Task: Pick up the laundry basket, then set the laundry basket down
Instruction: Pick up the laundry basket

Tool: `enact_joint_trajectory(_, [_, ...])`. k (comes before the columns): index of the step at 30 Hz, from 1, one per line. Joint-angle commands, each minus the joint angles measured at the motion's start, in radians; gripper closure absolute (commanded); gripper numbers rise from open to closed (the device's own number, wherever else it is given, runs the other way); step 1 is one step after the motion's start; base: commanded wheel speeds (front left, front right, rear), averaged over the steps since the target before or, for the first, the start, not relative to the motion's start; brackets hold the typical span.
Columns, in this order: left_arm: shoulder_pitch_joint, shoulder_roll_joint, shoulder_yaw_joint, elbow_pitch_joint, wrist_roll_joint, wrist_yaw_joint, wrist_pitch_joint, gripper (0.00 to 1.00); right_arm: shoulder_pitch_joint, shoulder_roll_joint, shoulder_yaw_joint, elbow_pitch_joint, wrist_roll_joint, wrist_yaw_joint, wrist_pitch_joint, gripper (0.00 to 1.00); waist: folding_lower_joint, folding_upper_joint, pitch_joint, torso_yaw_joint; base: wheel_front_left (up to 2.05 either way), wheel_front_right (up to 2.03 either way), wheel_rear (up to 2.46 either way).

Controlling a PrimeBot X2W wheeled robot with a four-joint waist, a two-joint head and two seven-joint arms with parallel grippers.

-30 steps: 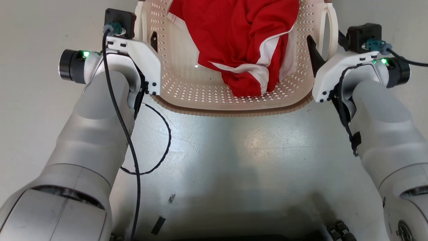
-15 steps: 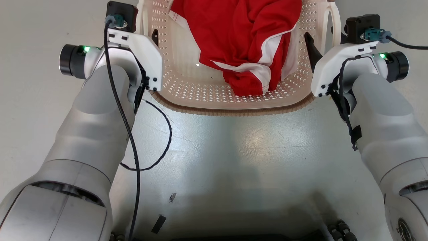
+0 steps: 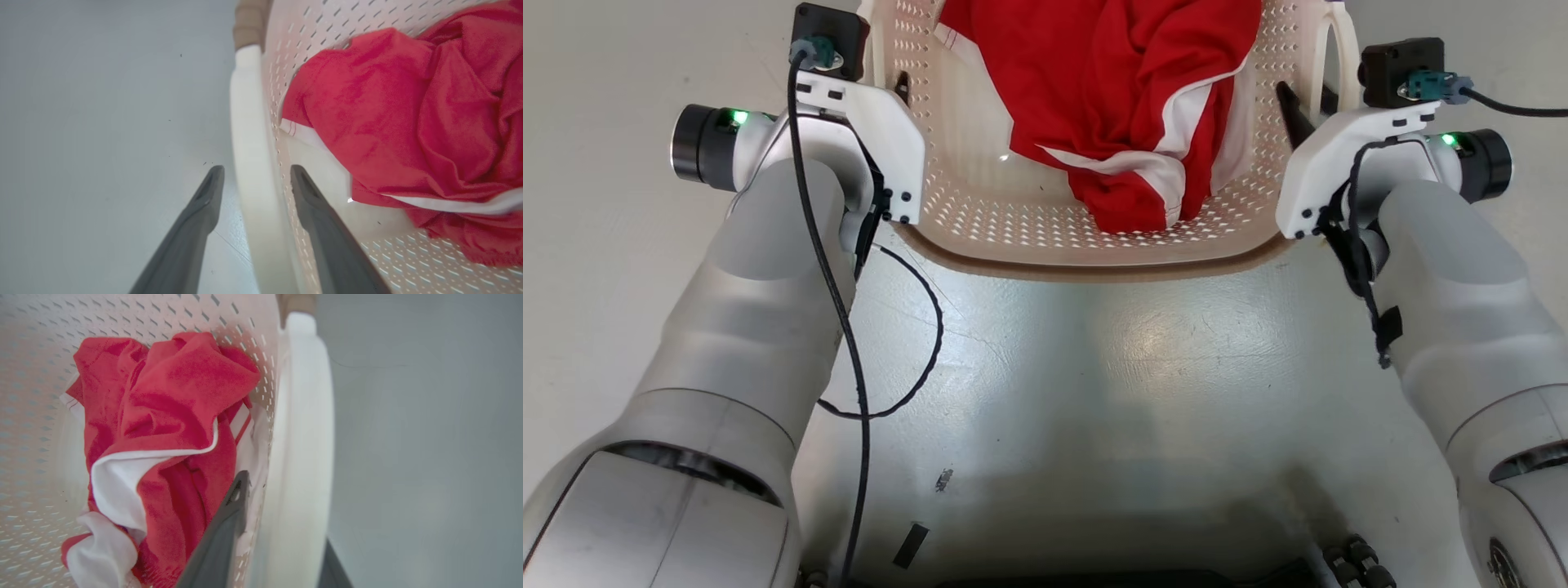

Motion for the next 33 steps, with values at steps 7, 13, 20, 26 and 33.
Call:
enact_joint_trajectory(7, [-0.003,0.030,-0.001,-0.006,-0.007,0.011,-0.010,1.00,0.035,0.021,0.046,-0.006,0.035,0.005,0.009,1.00,0.0000,0.0000,-0.007,-0.004,0.00,0.00,0.00])
enact_joint_trajectory(13, [0.007,0.032,-0.005,-0.006,-0.013,0.017,-0.008,1.00,0.046,0.021,0.056,-0.006,0.045,0.005,0.027,1.00,0.0000,0.0000,-0.022,-0.007,0.00,0.00,0.00])
enact_joint_trajectory(20, [0.035,0.034,-0.013,-0.006,-0.021,0.023,0.003,1.00,0.074,0.021,0.082,-0.005,0.073,0.005,0.060,1.00,0.0000,0.0000,-0.065,-0.021,0.00,0.00,0.00])
enact_joint_trajectory(26, [0.087,0.038,-0.021,-0.006,-0.029,0.023,0.019,1.00,0.127,0.021,0.159,-0.024,0.161,0.005,0.117,1.00,0.0000,0.0000,-0.137,-0.040,0.00,0.00,0.00])
enact_joint_trajectory(33, [0.200,0.054,-0.029,-0.006,-0.043,0.019,0.056,1.00,0.244,0.021,0.327,-0.114,0.332,0.005,0.225,1.00,0.0000,0.0000,-0.283,-0.089,0.00,0.00,0.00])
